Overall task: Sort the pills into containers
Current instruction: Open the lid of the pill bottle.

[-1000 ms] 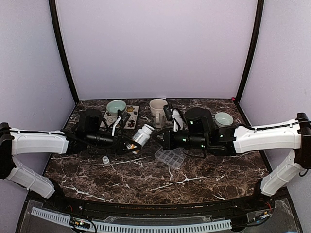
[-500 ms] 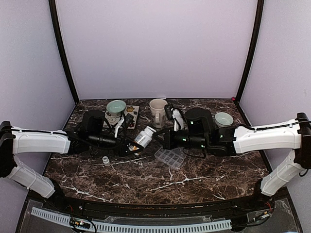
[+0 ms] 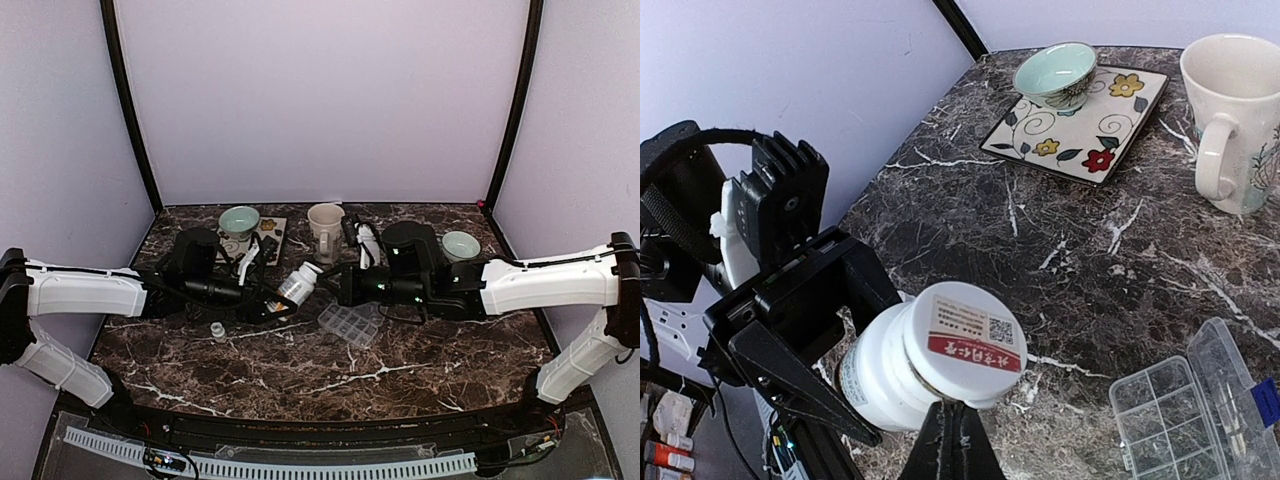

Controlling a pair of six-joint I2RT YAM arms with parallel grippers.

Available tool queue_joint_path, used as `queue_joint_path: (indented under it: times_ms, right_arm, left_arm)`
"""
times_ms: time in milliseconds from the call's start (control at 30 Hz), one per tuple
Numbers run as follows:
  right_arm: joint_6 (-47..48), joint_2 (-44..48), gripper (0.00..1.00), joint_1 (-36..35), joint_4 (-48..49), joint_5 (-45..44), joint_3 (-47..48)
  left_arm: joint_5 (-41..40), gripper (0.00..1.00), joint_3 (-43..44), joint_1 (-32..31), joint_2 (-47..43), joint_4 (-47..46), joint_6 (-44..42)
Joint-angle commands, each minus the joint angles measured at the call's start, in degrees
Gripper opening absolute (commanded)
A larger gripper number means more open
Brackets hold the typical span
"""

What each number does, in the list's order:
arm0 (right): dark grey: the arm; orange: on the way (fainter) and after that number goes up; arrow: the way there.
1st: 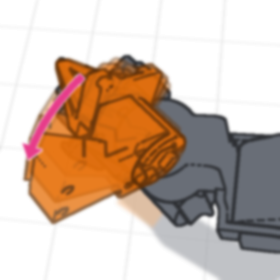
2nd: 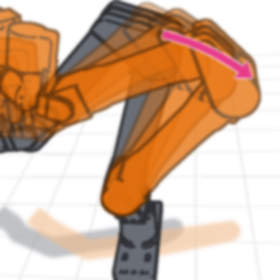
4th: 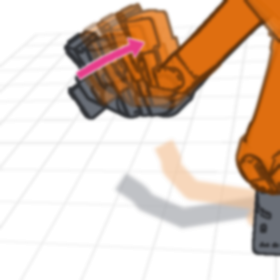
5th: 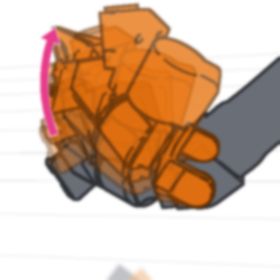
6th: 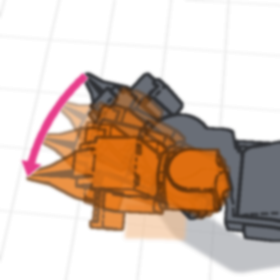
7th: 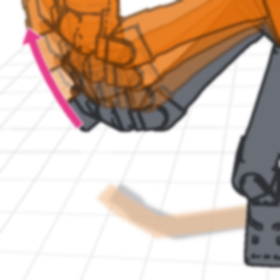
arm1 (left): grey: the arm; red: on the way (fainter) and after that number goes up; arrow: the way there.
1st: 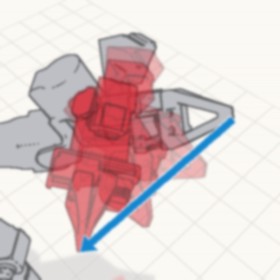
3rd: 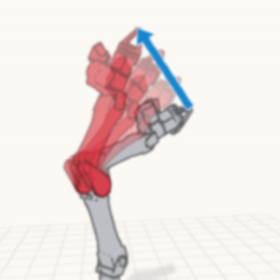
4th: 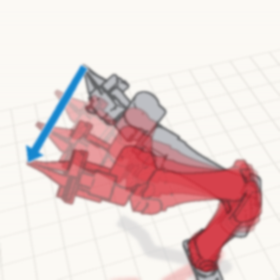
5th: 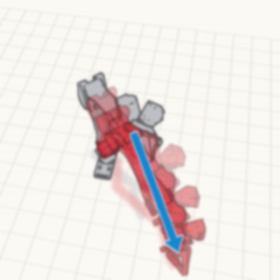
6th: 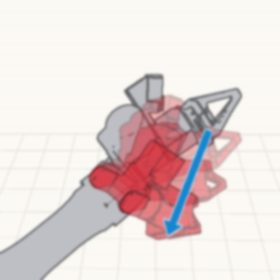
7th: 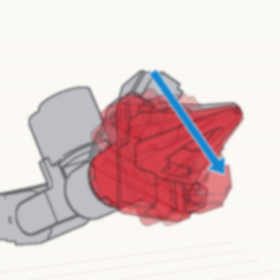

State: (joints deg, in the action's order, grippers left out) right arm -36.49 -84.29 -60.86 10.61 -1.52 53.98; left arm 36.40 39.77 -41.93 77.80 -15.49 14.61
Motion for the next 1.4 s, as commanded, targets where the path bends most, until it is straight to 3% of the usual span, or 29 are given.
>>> queue_joint_path:
  times_ms: [0, 667, 1000, 1367]
  right_arm:
    - [0.5, 0.9, 0.02, 0.9, 2.0, -1.1, -0.4]
    - [0.2, 0.0, 0.03, 2.0, 2.7, -0.3, -0.9]
    - [-1.3, 0.2, 0.15, 3.2, 4.5, 1.7, -1.9]
    - [-3.0, 1.3, 0.2, 3.5, 5.8, 2.9, -3.2]
  left_arm:
    - [0.6, 0.0, 1.5, -0.9, -0.6, 1.1, -1.9]
    - [-2.4, 0.0, 2.3, -2.5, -0.5, 3.3, -4.2]
    - [-8.4, 0.0, 3.2, -5.0, -0.1, 5.7, -6.9]
    - [-12.0, 0.0, 3.0, -6.0, -0.2, 5.4, -7.9]
